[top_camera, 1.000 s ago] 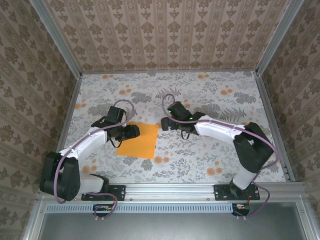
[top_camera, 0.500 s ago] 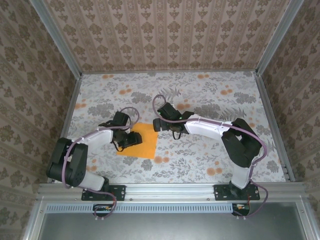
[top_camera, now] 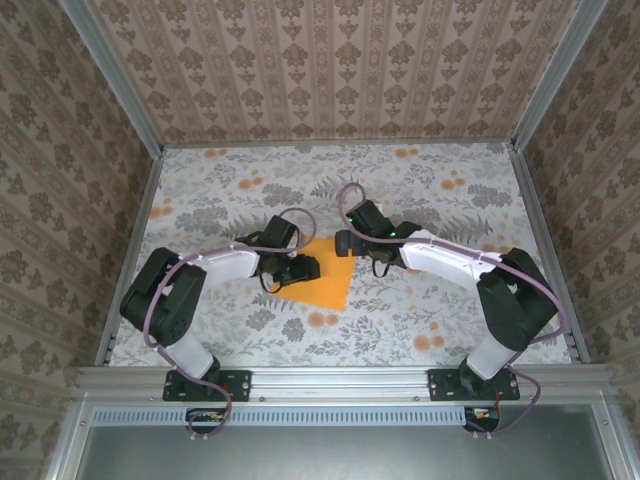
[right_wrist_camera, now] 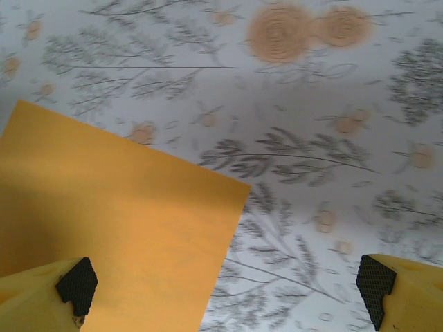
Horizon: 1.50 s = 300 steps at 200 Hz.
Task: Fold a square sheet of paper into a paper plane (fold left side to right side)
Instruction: Move the square sheet of paper to the center of the table, then pick up the square sheet of paper from the center of the table.
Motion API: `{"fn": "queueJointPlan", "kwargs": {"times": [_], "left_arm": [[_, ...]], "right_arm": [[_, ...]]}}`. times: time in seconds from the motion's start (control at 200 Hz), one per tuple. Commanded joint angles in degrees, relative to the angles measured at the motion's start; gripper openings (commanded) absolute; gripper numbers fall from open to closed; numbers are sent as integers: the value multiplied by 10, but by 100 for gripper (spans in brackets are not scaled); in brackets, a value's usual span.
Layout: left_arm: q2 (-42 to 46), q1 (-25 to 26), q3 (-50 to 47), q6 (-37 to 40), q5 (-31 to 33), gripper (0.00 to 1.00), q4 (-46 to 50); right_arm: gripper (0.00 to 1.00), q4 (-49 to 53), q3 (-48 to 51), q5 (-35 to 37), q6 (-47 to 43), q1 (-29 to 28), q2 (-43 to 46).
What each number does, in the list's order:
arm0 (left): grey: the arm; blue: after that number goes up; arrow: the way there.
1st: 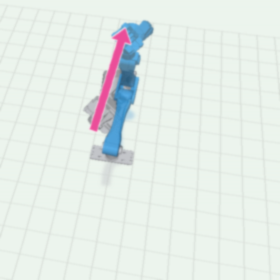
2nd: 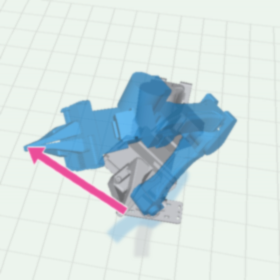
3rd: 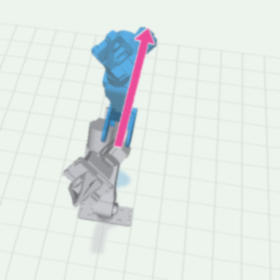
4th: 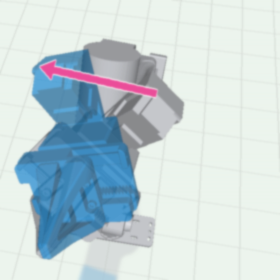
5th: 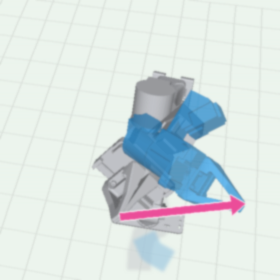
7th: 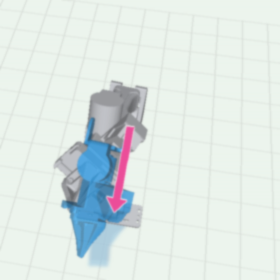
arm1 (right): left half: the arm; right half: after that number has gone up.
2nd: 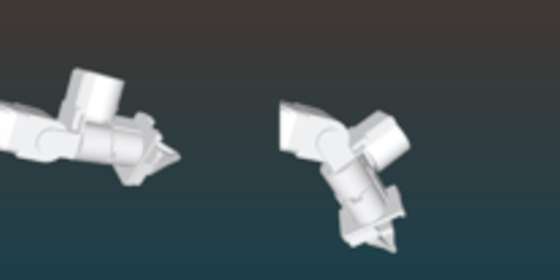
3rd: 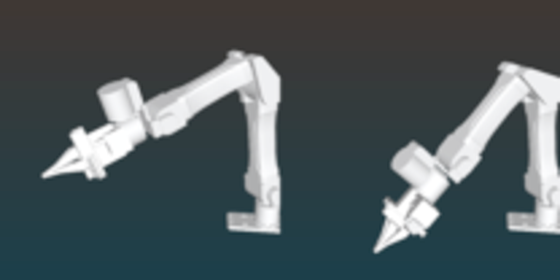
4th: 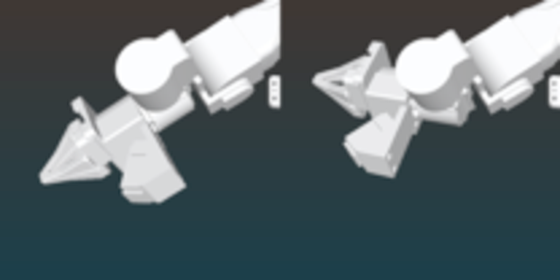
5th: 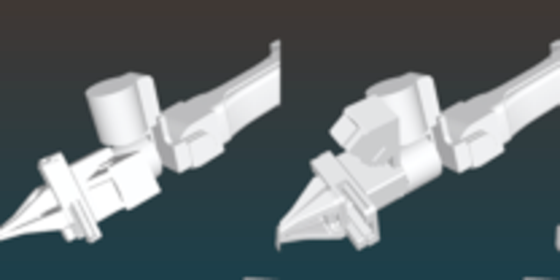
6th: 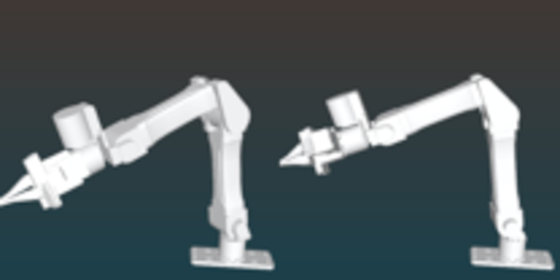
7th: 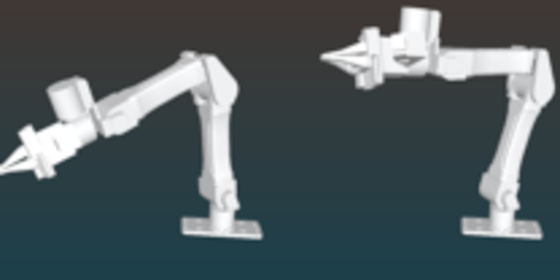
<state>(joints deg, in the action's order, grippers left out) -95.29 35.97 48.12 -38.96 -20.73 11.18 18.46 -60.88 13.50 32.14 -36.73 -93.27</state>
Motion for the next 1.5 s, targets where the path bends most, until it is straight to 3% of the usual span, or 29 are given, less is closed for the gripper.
{"fn": "queueJointPlan", "kwargs": {"times": [0.0,0.225,0.45,0.905,1.42,1.495], "left_arm": [[-37,27,10,-41,-12,52,-9],[9,17,22,-50,-25,52,-18],[69,-35,-12,-30,-27,53,24],[26,-38,-48,-25,-48,47,0],[-8,-28,-47,-30,-38,43,-16],[-6,-28,-46,-32,-40,42,-20]], "right_arm": [[100,20,29,6,-6,24,33],[100,9,58,-21,-11,52,46],[100,-11,29,-62,-9,49,-22],[100,-3,-49,-78,-13,29,-143],[100,30,-74,-128,-10,-16,-158],[95,33,-73,-139,-9,-19,-155]]}}
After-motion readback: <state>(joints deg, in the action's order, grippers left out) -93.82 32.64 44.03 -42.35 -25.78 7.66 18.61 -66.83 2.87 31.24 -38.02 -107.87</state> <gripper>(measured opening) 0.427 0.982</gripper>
